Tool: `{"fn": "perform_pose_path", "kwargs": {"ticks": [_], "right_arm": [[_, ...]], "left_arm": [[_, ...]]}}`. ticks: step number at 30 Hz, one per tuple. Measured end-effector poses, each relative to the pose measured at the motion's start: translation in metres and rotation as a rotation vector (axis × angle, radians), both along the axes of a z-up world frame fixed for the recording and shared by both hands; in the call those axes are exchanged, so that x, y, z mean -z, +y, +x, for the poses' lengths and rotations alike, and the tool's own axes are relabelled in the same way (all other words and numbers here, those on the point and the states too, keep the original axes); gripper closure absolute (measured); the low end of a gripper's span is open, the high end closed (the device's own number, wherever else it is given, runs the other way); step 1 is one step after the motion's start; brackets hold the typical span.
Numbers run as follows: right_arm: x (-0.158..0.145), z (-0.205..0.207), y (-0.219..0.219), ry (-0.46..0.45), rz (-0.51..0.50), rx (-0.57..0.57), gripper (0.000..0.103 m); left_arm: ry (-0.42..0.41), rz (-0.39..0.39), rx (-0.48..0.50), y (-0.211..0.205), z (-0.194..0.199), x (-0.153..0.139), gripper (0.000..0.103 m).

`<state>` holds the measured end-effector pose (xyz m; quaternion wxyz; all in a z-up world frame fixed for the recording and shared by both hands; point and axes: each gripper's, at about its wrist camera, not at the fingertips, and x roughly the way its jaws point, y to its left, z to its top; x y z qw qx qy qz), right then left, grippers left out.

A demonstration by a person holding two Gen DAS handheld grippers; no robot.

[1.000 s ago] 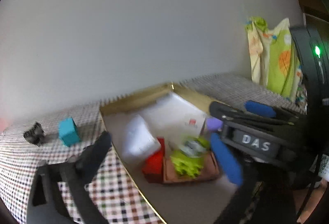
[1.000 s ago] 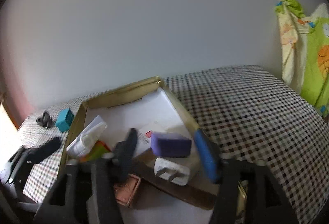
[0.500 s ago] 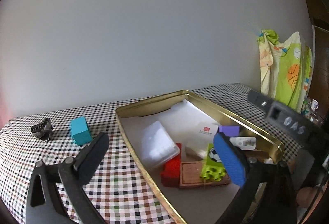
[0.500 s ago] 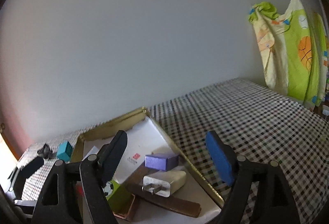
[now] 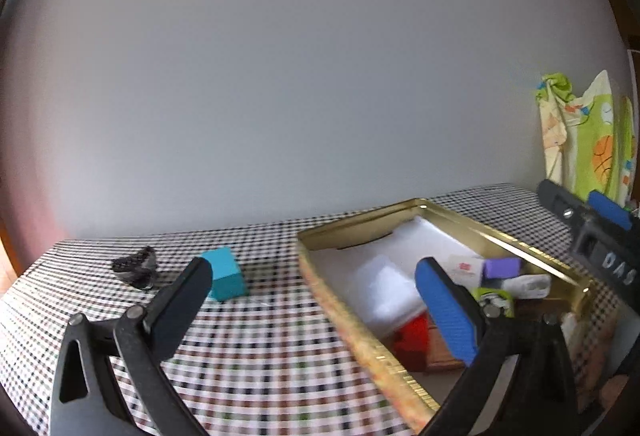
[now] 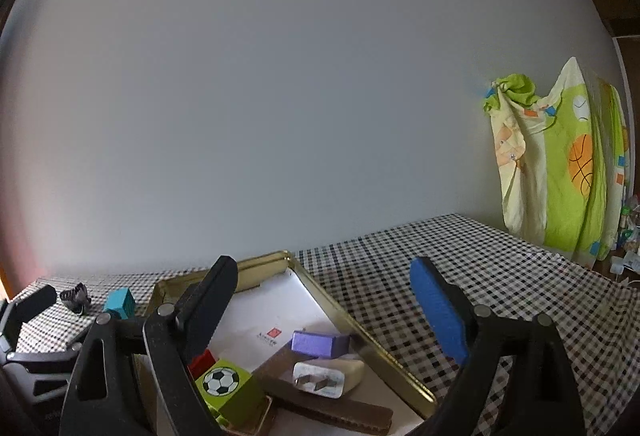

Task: Organize rigid objects
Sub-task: 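Withdraw both open tools from the gold tin toward the cyan brick and black clip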

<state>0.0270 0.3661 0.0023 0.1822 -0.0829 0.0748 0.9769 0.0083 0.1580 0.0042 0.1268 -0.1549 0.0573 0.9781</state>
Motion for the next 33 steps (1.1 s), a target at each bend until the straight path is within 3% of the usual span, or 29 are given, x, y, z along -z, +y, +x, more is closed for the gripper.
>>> {"fn": "perform_pose_path", "kwargs": {"ticks": [11, 19, 33], "right_arm": [[0.0, 0.009, -0.022, 0.024, 0.037, 0.051, 0.013], [0.0, 0.011, -0.053, 0.036, 0.005, 0.055, 0.013], [0.001, -0.019, -0.132, 0.023, 0.029, -0.065, 0.013]], "left_arm": [[-0.03, 0.024, -0.055, -0.048, -0.015, 0.002, 0.0], [-0.044, 0.023, -0.108, -0.085, -0.027, 0.006, 0.0], [-0.086, 0.07, -0.213, -0.15, -0.05, 0.012, 0.0]]}}
